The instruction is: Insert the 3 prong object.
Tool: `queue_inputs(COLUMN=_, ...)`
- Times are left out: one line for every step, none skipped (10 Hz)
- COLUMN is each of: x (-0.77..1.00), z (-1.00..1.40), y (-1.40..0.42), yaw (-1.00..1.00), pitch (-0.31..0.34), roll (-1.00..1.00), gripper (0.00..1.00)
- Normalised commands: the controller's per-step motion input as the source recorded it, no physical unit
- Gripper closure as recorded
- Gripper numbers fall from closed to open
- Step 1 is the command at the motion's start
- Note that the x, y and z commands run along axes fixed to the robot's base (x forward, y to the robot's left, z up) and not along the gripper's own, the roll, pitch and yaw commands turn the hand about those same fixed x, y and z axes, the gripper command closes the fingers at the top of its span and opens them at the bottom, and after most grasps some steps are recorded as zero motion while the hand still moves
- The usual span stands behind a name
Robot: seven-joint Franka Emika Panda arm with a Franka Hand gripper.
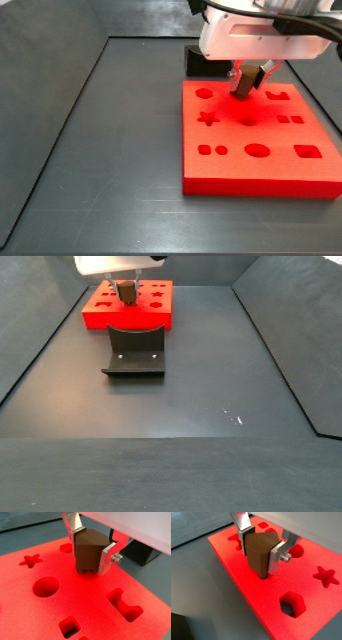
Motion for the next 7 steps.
queue_inputs(x=0.00, z=-1.00, y=0.00, yaw=0.00, pitch=0.000, roll=0.00, gripper=1.00)
queue_inputs(x=0.06, z=-1.00, y=0.00, yaw=-0.02, pitch=0.031, roll=0.00, gripper=1.00)
queue_inputs(x=0.11, z=-0.95, y=0.00, yaw=-0.03, pitch=0.086, roll=0.06, gripper=1.00)
queue_inputs(x=0.17, z=-0.90, y=0.00, yaw=-0.07, pitch=0.093, roll=0.07, gripper=1.00)
queue_inputs(x=0.02, z=-0.91, y=0.00, yaw=-0.13, pitch=0.069, roll=0.03, gripper=1.00)
queue_inputs(x=0.06, z=-0.21, y=0.00, yaw=-0.07, pitch=-0.006, roll=-0.07, gripper=1.00)
queue_inputs(x=0.00, z=0.00, y=0.00, yaw=0.00, pitch=0.000, roll=0.00, gripper=1.00)
